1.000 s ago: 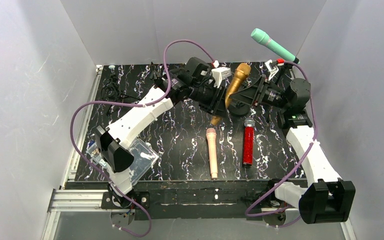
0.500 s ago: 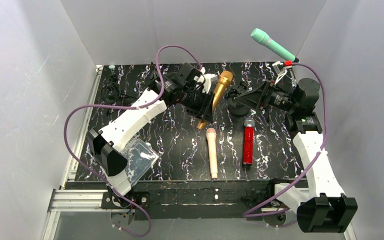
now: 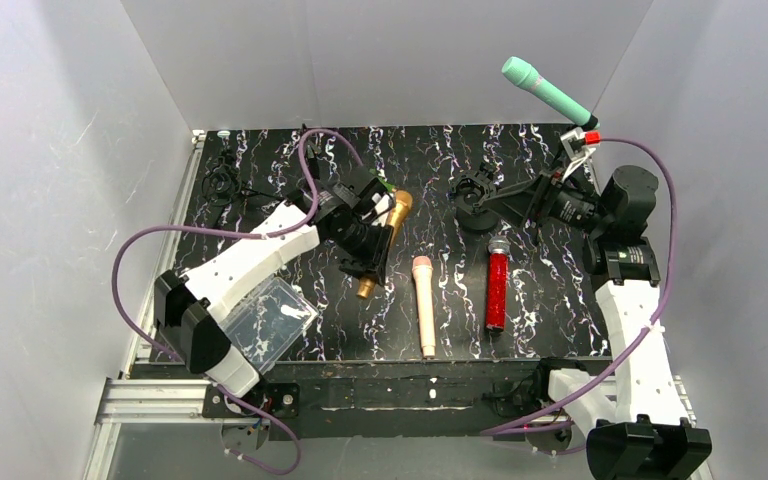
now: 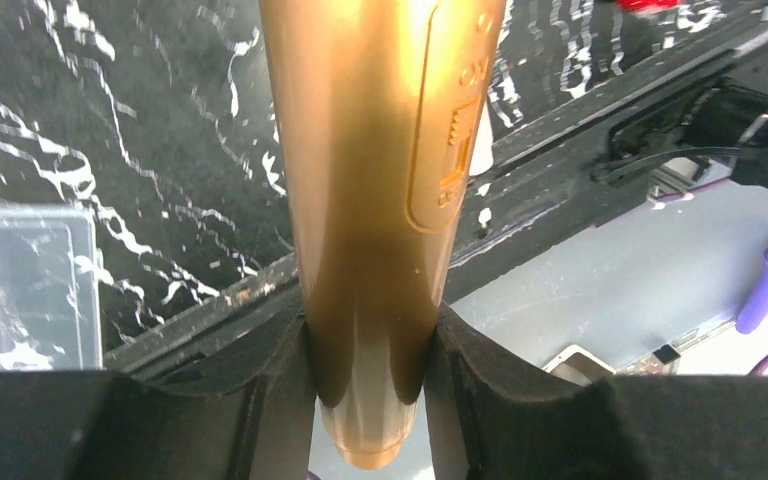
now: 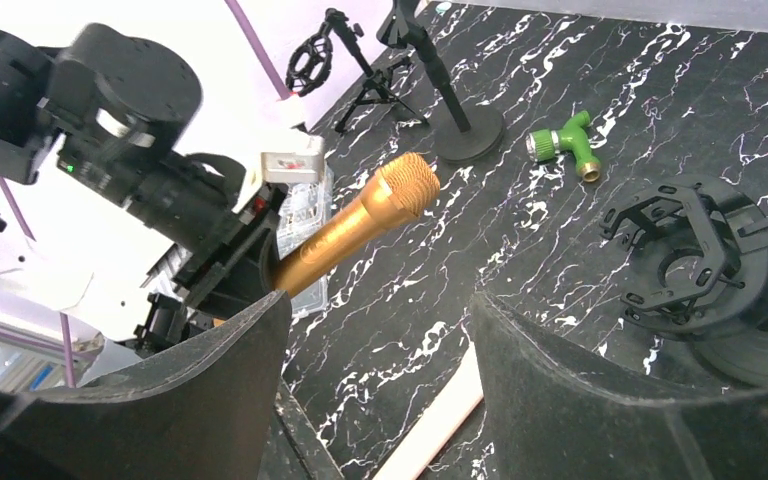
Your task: Remove the microphone from the stand
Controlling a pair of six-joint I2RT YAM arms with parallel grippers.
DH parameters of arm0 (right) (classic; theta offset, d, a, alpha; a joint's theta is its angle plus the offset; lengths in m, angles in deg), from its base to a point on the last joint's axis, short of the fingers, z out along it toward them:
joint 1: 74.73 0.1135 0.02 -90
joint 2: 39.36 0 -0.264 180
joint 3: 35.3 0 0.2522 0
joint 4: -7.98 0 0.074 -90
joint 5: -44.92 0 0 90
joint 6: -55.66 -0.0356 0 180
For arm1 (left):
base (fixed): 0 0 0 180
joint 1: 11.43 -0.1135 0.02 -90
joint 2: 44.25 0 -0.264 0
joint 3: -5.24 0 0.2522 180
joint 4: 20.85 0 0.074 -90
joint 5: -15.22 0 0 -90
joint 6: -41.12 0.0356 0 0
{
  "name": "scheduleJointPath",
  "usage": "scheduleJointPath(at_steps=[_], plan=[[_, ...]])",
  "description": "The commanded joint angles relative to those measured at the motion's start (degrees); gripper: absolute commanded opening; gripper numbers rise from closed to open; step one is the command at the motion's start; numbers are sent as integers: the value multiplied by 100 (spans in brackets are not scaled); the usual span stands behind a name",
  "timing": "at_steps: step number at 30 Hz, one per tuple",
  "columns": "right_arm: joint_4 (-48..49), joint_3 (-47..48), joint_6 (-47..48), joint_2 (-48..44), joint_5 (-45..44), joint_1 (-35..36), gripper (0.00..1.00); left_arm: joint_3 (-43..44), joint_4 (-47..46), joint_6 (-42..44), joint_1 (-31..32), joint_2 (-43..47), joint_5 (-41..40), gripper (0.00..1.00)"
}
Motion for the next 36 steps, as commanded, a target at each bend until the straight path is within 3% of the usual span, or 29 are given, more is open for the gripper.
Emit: scheduleJointPath(at_steps=[1, 11, 14, 23, 28, 36], plan=[[-59, -130, 298, -174, -63, -28, 74, -523, 624, -783, 39, -37, -251, 0], [-490, -359, 780, -150, -300, -28, 71, -383, 753, -1507, 479, -473, -144, 0], [-345, -635, 552, -125, -62, -28, 71, -305, 542, -1540, 529, -545, 111, 0], [2607, -2577, -2095, 151, 681, 103, 76, 402, -133, -829, 542, -582, 717, 0], [3728, -2508, -3053, 484, 795, 425, 75, 672, -411, -466, 648, -670, 1102, 0], [4491, -2260, -3550, 722, 776, 672, 75, 1419, -615, -200, 871, -996, 1439, 0]])
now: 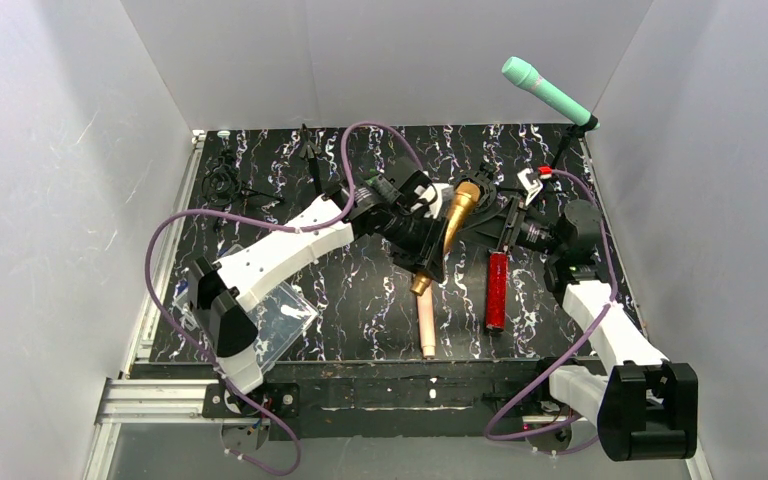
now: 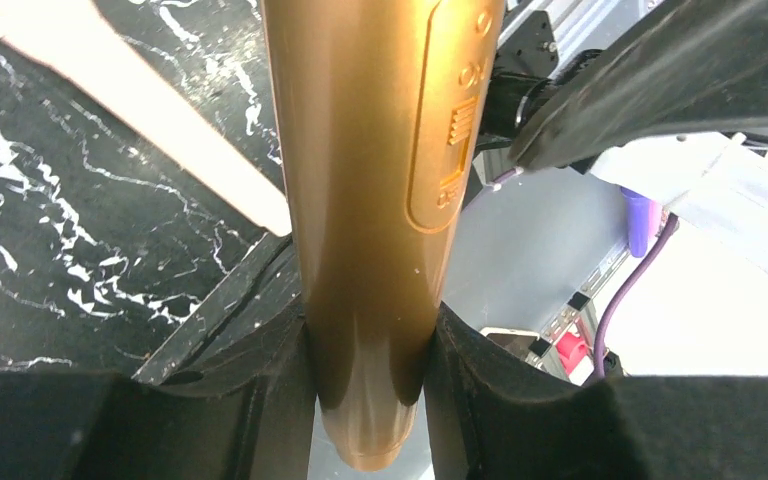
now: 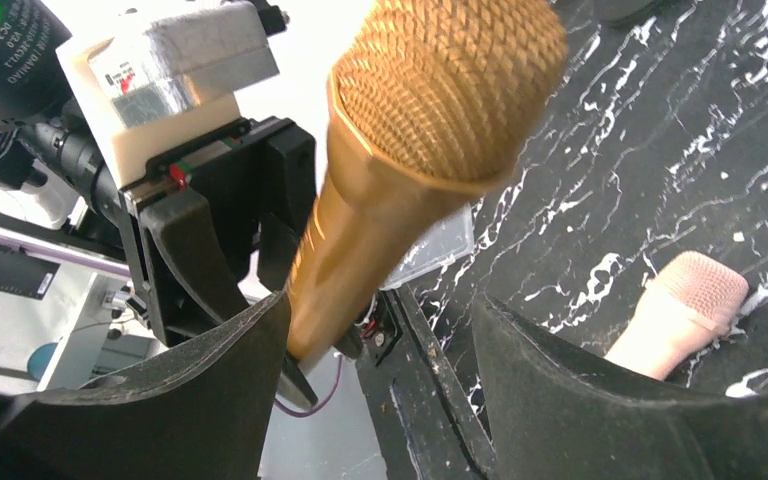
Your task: Remove the microphone from the stand
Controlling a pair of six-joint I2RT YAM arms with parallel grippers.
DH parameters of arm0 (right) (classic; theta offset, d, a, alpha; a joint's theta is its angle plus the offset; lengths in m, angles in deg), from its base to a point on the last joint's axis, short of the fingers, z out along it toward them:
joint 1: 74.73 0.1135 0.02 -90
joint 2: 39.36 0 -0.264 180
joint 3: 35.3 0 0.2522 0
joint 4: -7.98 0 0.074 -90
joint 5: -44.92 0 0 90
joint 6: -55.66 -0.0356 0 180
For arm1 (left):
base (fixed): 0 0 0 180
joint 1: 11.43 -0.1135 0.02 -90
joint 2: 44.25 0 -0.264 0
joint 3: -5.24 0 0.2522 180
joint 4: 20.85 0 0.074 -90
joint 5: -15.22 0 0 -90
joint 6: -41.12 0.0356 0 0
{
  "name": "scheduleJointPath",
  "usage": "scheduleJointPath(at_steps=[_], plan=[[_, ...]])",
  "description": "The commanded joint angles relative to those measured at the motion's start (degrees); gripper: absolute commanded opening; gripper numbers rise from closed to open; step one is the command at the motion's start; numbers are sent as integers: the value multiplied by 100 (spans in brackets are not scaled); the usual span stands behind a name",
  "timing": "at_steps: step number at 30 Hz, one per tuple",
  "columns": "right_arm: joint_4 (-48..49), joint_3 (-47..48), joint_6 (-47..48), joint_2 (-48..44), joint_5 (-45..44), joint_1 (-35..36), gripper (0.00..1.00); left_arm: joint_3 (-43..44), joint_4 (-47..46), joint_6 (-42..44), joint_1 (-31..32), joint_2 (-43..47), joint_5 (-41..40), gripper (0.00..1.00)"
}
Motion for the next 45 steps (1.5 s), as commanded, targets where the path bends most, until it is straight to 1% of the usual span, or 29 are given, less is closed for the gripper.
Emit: scheduleJointPath(at_steps=[1, 4, 9, 10, 11, 13, 14, 15, 16, 17, 18, 19, 20, 23, 27, 31, 37, 45], plan=[[982, 269, -443, 68, 70, 79, 75, 438, 193, 261, 135, -129, 437, 0], [1437, 208, -628, 44, 40, 114, 75, 557, 149, 262, 211, -204, 488, 0], [1512, 184, -583, 97, -58, 180, 73, 666, 69, 210, 306, -317, 571, 0], [1563, 193, -582, 120, -104, 202, 69, 722, 67, 201, 360, -368, 516, 0], [1581, 228, -596, 138, -114, 212, 54, 822, 87, 214, 407, -460, 420, 0], [1522, 217, -558, 74, -111, 207, 20, 990, 169, 254, 440, -588, 194, 0], [1295, 278, -402, 16, -98, 204, 7, 1027, 247, 300, 457, -618, 102, 0], [968, 387, -209, -29, -79, 176, 1, 964, 289, 369, 473, -587, 108, 17], [351, 540, 79, -83, -96, 132, 1, 931, 391, 496, 461, -516, 52, 35], [-906, 922, 971, -160, -218, 72, 1, 920, 612, 783, 452, -365, -120, 67], [-1734, 1108, 1603, -224, -352, 72, 1, 884, 756, 938, 422, -230, -263, 86], [-2541, 1211, 2159, -324, -542, 72, 1, 809, 909, 1135, 361, -27, -399, 98], [-3119, 1267, 2676, -418, -755, 72, 1, 681, 1052, 1338, 248, 219, -451, 98], [-3631, 1174, 3044, -557, -1164, 71, 1, 567, 1189, 1599, 1, 520, -437, 98], [-3996, 778, 3315, -563, -1777, 177, 1, 638, 1298, 1914, -417, 782, -493, 98], [-4398, 425, 3846, -595, -2457, 498, 1, 867, 1315, 2276, -657, 873, -858, 98], [-4461, 186, 3927, -385, -2876, 819, 1, 1055, 1252, 2451, -794, 857, -1112, 98], [-4545, 235, 3762, 440, -2974, 1003, 1, 1054, 1238, 2468, -833, 878, -1259, 98]])
